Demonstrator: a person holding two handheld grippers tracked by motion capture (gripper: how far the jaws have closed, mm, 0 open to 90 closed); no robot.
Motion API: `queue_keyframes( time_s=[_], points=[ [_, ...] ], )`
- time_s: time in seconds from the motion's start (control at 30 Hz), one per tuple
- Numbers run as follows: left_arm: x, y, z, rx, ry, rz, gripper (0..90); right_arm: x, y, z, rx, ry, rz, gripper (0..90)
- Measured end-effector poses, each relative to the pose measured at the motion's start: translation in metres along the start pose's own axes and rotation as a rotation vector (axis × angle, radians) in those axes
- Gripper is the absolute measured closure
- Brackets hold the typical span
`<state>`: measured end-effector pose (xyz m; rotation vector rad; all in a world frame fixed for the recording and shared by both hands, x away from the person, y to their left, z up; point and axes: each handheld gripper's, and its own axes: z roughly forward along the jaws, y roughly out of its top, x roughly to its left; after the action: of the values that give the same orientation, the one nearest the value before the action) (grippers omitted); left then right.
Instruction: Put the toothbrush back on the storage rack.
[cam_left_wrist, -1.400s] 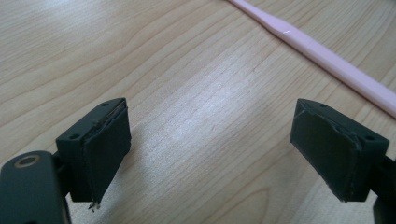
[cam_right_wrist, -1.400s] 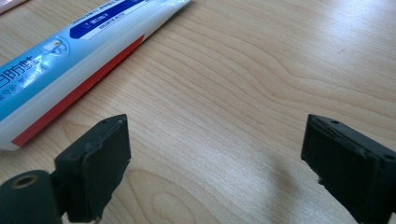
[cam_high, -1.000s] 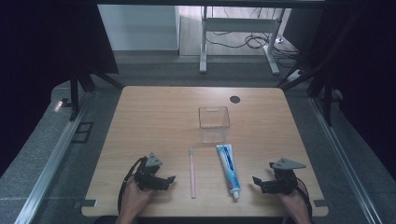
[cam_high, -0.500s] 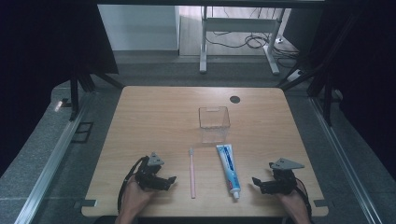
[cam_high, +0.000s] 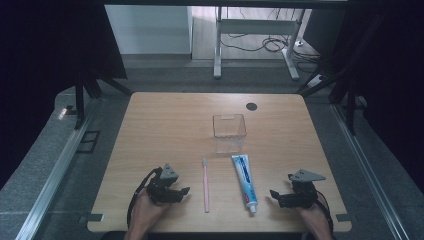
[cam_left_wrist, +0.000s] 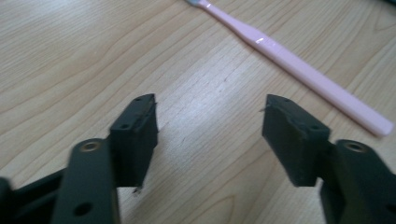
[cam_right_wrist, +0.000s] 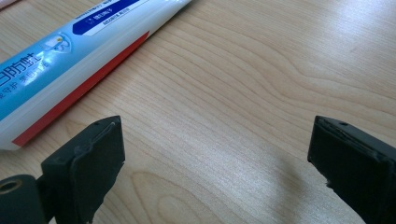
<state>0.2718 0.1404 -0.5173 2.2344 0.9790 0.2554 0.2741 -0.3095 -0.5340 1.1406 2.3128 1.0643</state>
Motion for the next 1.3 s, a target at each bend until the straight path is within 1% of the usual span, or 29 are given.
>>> queue_keyframes(
  time_s=[0.13,0.2,0.23,0.27,0.3,0.37,0.4,0.43,0.47,0.5,0.53,0.6,0.73,0.83,0.87,0.9,0.93,1.03,1.1,1.23,1.27,1.3],
  points=[
    [-0.002,0.002,0.0,0.01,-0.017,0.002,47.5,0.0,0.0,0.0,0.0,0.0,0.0,4.0],
    [-0.004,0.003,0.001,0.016,-0.029,0.015,52.5,0.0,0.0,0.0,0.001,0.001,-0.001,4.1],
    [-0.006,0.004,0.002,0.022,-0.034,0.02,56.6,0.0,0.0,0.0,0.002,0.001,-0.001,4.1],
    [-0.007,0.005,0.002,0.026,-0.038,0.021,56.6,0.0,0.0,0.0,0.003,0.001,-0.002,4.2],
    [-0.009,0.007,0.003,0.026,-0.049,0.028,61.0,0.0,0.0,0.0,0.002,0.002,-0.001,4.2],
    [-0.01,0.008,0.003,0.029,-0.051,0.033,66.4,0.0,0.0,0.0,0.002,0.002,0.0,4.3],
    [-0.012,0.009,0.003,0.027,-0.053,0.032,66.4,0.0,0.0,0.0,0.002,0.002,0.0,4.3],
    [-0.013,0.01,0.003,0.024,-0.059,0.037,68.9,0.0,0.0,0.0,0.001,0.002,0.001,4.3],
    [-0.015,0.012,0.003,0.022,-0.064,0.041,74.0,0.0,0.0,0.0,0.002,0.002,0.001,4.3],
    [-0.015,0.012,0.003,0.022,-0.064,0.041,75.8,0.0,0.0,0.0,0.002,0.002,0.001,4.4],
    [-0.016,0.013,0.003,0.016,-0.064,0.043,75.8,0.0,0.0,0.0,0.002,0.002,0.001,4.4],
    [-0.018,0.015,0.003,0.013,-0.065,0.053,80.8,0.0,0.0,0.0,0.002,0.003,0.0,4.7],
    [-0.021,0.019,0.004,0.014,-0.089,0.067,89.3,-0.001,0.0,0.0,0.002,0.003,0.001,5.3],
    [-0.025,0.021,0.006,0.018,-0.1,0.08,89.6,0.0,0.0,0.001,0.002,0.004,0.002,5.3],
    [-0.029,0.023,0.008,0.023,-0.101,0.099,89.6,0.0,0.0,0.001,0.002,0.004,0.003,5.3],
    [-0.029,0.023,0.008,0.023,-0.101,0.099,89.7,0.0,0.0,0.001,0.002,0.004,0.003,5.3],
    [-0.03,0.024,0.009,0.032,-0.106,0.115,89.7,0.0,0.0,0.001,0.002,0.004,0.004,5.3],
    [-0.034,0.026,0.012,0.031,-0.119,0.133,89.7,0.0,0.0,0.001,0.002,0.005,0.003,5.3],
    [-0.037,0.028,0.014,0.024,-0.119,0.137,89.7,0.0,0.0,0.001,0.002,0.006,0.003,5.4],
    [-0.041,0.03,0.017,0.012,-0.135,0.136,89.6,0.0,0.0,0.001,0.005,0.008,0.002,5.5],
    [-0.041,0.03,0.017,0.013,-0.139,0.142,89.6,0.0,0.0,0.001,0.005,0.008,0.003,5.5],
    [-0.043,0.031,0.018,0.006,-0.143,0.135,89.7,0.0,0.0,0.001,0.005,0.01,0.003,5.5]
  ],
)
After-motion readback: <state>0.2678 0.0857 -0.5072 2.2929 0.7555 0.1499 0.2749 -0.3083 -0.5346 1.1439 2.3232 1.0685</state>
